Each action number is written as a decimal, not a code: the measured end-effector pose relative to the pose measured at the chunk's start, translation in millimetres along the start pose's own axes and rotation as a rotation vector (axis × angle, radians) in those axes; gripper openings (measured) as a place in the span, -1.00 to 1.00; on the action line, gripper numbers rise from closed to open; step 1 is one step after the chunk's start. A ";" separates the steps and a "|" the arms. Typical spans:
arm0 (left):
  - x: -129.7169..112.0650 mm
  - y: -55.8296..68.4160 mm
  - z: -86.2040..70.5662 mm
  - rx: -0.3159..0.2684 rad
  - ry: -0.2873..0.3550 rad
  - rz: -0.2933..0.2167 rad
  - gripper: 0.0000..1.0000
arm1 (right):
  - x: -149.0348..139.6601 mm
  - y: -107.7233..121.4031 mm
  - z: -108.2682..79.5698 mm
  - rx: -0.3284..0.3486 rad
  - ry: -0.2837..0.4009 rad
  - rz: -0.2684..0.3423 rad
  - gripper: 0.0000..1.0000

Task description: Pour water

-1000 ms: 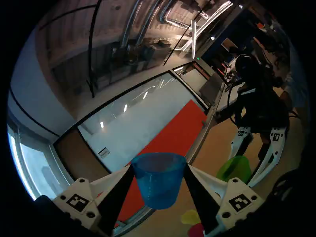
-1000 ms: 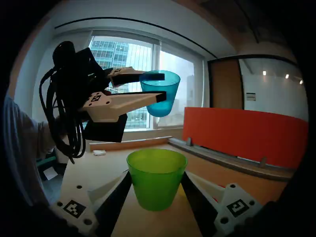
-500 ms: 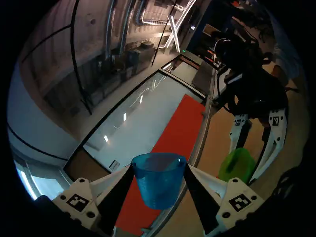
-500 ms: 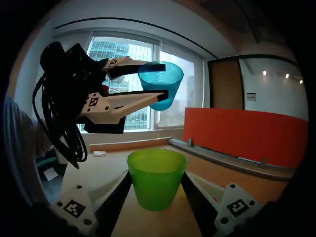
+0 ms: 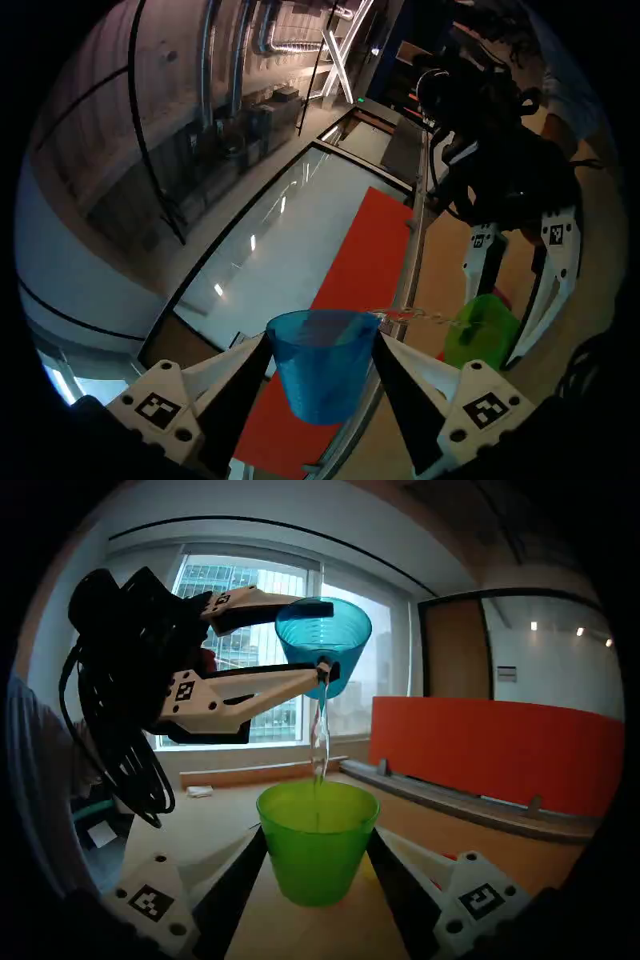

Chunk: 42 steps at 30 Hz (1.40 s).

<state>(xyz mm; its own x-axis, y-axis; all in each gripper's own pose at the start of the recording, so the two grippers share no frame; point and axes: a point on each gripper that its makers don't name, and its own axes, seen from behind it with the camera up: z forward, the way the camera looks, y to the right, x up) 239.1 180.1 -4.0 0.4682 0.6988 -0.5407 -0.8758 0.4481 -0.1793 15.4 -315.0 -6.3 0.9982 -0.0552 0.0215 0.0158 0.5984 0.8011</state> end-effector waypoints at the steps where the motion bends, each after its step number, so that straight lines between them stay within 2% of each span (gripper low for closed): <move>1: 0.4 -0.3 0.2 0.001 0.001 0.005 0.73 | 0.2 0.2 -0.4 -0.001 0.000 0.000 0.73; 42: 22.4 -18.7 1.4 0.021 0.019 0.223 0.73 | 4.6 7.8 -7.1 -0.014 0.009 -0.007 0.73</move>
<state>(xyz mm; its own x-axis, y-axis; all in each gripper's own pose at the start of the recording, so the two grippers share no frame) 266.1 188.1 -11.5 0.2611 0.7716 -0.5801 -0.9546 0.2958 -0.0363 20.6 -304.9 -4.2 0.9986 -0.0522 0.0103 0.0236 0.6090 0.7928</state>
